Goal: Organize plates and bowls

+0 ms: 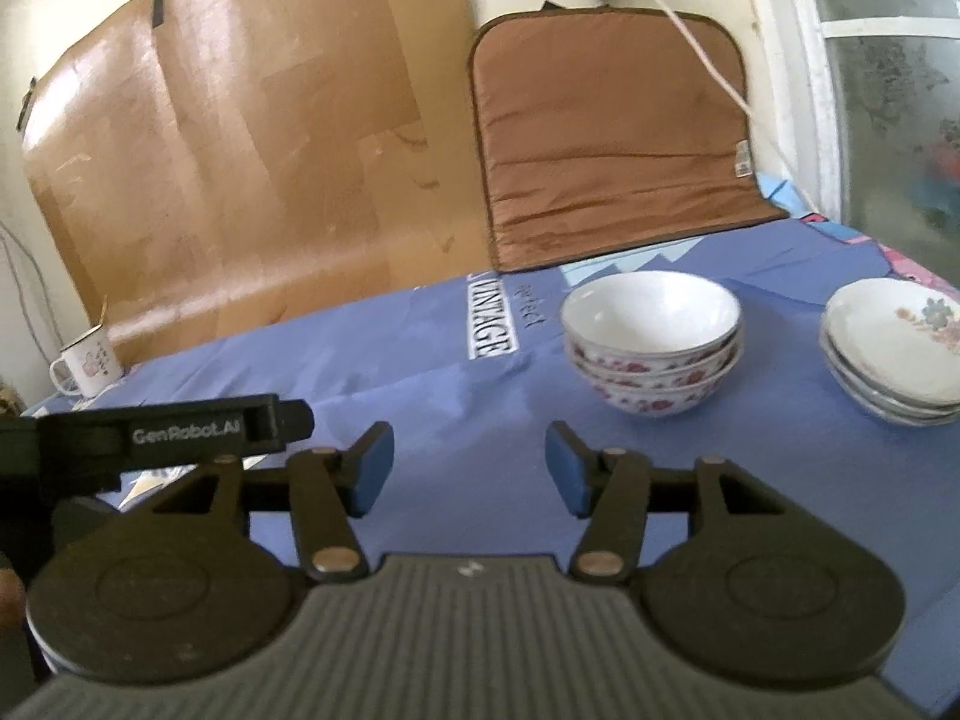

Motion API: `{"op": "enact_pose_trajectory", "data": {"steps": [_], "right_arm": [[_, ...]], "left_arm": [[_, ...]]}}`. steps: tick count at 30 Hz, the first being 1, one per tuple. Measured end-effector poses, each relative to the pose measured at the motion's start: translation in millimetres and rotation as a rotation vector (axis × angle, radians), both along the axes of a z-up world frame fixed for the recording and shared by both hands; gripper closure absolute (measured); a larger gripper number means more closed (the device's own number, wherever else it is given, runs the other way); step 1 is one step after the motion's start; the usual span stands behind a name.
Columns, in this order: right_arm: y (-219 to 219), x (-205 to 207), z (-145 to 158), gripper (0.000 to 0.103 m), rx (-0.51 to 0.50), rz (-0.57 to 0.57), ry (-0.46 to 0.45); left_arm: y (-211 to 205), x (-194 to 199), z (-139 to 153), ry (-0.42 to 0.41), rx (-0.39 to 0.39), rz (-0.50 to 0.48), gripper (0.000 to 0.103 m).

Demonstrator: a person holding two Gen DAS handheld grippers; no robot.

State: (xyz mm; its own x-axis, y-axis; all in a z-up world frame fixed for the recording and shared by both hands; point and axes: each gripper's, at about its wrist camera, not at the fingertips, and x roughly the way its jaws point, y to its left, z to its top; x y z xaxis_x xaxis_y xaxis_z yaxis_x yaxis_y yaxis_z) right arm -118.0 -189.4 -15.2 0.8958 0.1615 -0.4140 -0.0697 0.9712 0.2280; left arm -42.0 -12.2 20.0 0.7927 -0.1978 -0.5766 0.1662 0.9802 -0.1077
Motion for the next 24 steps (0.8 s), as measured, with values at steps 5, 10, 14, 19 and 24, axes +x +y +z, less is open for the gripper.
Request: {"op": "enact_pose_trajectory", "data": {"steps": [5, 10, 14, 19, 24], "right_arm": [[5.2, -1.3, -0.3, 0.043, -0.001, 0.016, 0.002], [3.1, -0.9, -1.0, 0.043, 0.004, 0.009, 0.003], [1.9, -2.2, -1.0, 0.042, 0.011, 0.002, -0.002], [-2.2, -3.2, -1.6, 0.042, 0.025, -0.011, -0.005], [-7.8, -3.8, -2.4, 0.042, 0.042, -0.026, -0.007]], "left_arm": [[2.7, -0.3, -1.6, 0.008, 0.0, 0.005, 0.0], [1.3, -1.6, -1.2, -0.004, 0.009, 0.01, 0.0], [-0.9, -1.7, -1.6, -0.003, 0.02, 0.013, 0.0], [-4.0, -1.2, -2.1, -0.005, 0.036, 0.014, 0.0], [-7.1, -0.5, -3.0, 0.001, 0.06, 0.02, 0.0]]}}
